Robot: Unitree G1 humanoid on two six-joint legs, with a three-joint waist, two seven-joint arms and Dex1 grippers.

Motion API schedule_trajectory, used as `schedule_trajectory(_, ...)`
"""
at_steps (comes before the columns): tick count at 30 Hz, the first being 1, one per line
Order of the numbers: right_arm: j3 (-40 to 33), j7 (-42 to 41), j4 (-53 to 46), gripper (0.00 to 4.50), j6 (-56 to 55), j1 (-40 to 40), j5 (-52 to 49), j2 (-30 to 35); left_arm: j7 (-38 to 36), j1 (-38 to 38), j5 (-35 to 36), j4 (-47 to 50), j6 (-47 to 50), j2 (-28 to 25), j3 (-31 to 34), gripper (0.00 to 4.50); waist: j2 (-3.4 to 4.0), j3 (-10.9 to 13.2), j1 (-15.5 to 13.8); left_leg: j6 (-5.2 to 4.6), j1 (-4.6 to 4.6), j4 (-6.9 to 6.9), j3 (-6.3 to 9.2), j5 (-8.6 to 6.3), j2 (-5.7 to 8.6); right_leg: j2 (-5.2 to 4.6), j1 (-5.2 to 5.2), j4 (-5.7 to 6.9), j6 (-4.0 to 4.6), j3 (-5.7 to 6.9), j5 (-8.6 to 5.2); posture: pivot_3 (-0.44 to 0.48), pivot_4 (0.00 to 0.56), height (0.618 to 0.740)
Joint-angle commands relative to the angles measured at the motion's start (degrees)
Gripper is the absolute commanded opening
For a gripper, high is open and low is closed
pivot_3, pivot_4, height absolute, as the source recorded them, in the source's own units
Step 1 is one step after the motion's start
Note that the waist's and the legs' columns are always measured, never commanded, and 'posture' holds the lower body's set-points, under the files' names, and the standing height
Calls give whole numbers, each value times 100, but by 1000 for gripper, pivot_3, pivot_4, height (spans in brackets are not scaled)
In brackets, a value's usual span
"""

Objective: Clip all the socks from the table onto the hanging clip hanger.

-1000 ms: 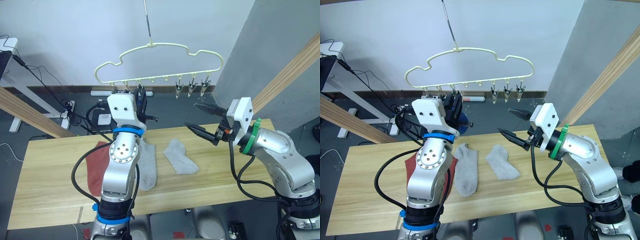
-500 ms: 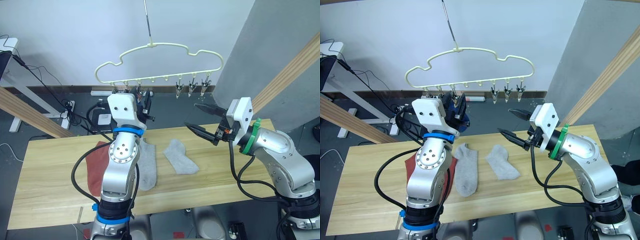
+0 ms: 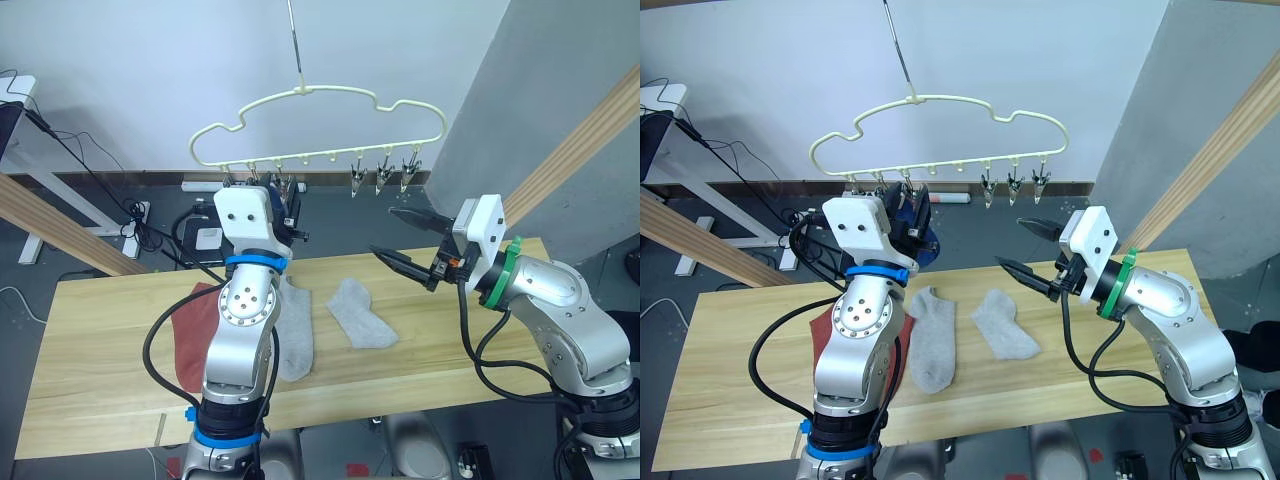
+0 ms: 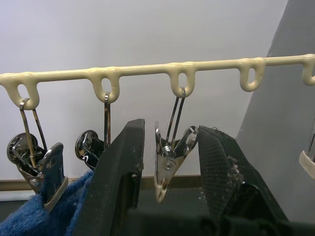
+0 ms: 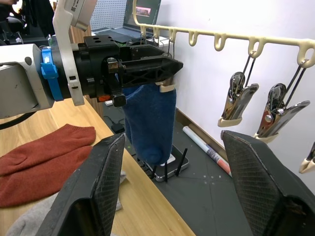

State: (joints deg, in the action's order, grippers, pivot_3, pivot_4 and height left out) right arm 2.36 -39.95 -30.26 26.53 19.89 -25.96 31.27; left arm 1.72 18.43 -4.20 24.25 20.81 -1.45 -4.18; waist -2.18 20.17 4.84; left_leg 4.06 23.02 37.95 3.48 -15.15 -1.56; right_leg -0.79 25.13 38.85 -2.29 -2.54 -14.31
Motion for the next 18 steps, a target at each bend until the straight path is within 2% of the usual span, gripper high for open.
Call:
schedule_trajectory(1,-76,-30,-239,3243,-49,34,-58,52,22,65,-82,171,-92,9,-22,1248,0,0,0,0,0,0,0,0,0,0,0,0,0,0,0,-159,348,740)
schedule_trajectory(3,-72,-30,-234,3243,-46,38,-55,52,22,82,-116,155,-126,-2,-24,748,0,0,0,0,0,0,0,0,0,0,0,0,0,0,0,-160,348,740)
schedule_trajectory(6,-70,-23,-227,3243,-36,43,-55,48,11,95,-131,134,-139,-10,-24,530,0,0,0,0,0,0,0,0,0,0,0,0,0,0,0,-161,348,740)
schedule_trajectory(13,-50,-43,-224,3243,-57,0,-27,64,-6,43,-182,172,-152,-66,-43,511,0,0,0,0,0,0,0,0,0,0,0,0,0,0,0,-159,347,740)
schedule_trajectory(18,125,-62,-219,3243,82,-123,94,169,-274,-49,-52,306,-130,-192,-61,511,0,0,-1,0,0,-1,0,0,0,0,0,0,0,0,0,-150,347,740)
